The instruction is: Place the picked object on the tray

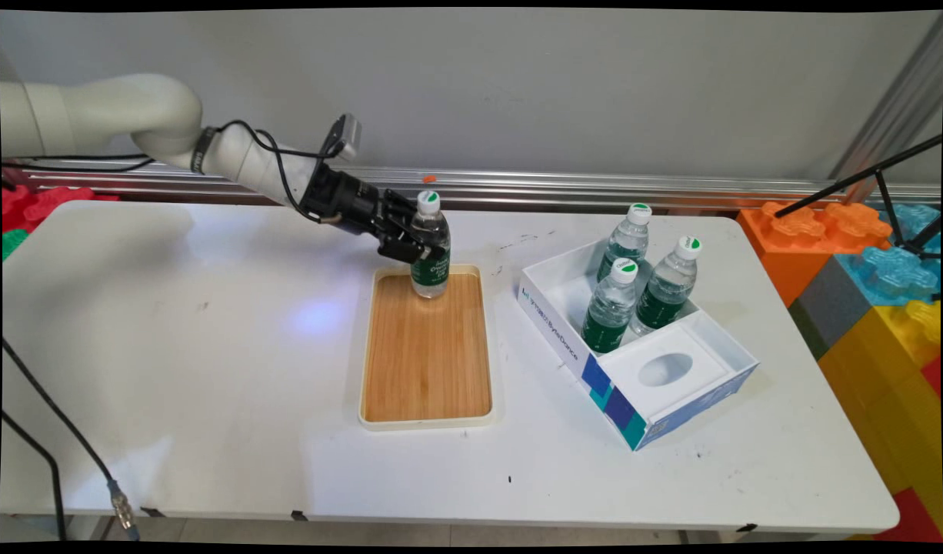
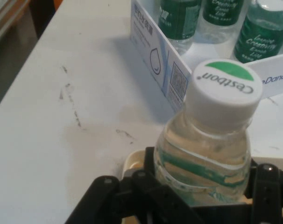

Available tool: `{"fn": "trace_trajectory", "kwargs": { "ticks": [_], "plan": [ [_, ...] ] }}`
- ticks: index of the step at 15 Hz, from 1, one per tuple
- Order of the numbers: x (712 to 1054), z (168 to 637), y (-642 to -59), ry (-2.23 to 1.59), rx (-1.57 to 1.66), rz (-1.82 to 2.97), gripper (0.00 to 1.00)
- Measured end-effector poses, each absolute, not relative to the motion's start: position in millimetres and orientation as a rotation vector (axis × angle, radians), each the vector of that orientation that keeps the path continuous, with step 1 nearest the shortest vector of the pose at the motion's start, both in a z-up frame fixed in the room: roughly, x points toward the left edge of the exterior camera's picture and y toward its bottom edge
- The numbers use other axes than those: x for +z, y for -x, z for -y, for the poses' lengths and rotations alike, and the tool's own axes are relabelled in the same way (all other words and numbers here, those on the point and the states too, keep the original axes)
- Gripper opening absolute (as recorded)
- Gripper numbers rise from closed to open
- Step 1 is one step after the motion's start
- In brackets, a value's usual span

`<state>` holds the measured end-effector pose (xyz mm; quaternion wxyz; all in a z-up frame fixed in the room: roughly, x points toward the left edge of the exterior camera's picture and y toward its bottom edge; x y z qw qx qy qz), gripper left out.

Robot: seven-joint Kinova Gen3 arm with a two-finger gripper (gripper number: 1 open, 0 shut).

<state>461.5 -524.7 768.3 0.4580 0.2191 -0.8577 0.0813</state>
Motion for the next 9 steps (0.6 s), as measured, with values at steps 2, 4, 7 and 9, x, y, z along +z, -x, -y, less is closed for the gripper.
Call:
{"fn": "trace_trajectory", "kwargs": {
  "ticks": [2,4,7,9],
  "plan": [
    [760,527,-460,-0.546,0.181,2.102,0.0],
    [755,529,-460,-0.55,0.17,2.093,0.0],
    [751,531,-459,-0.55,0.154,2.082,1.0],
    [749,530,-460,-0.549,0.147,2.082,1.0]
  ]
}}
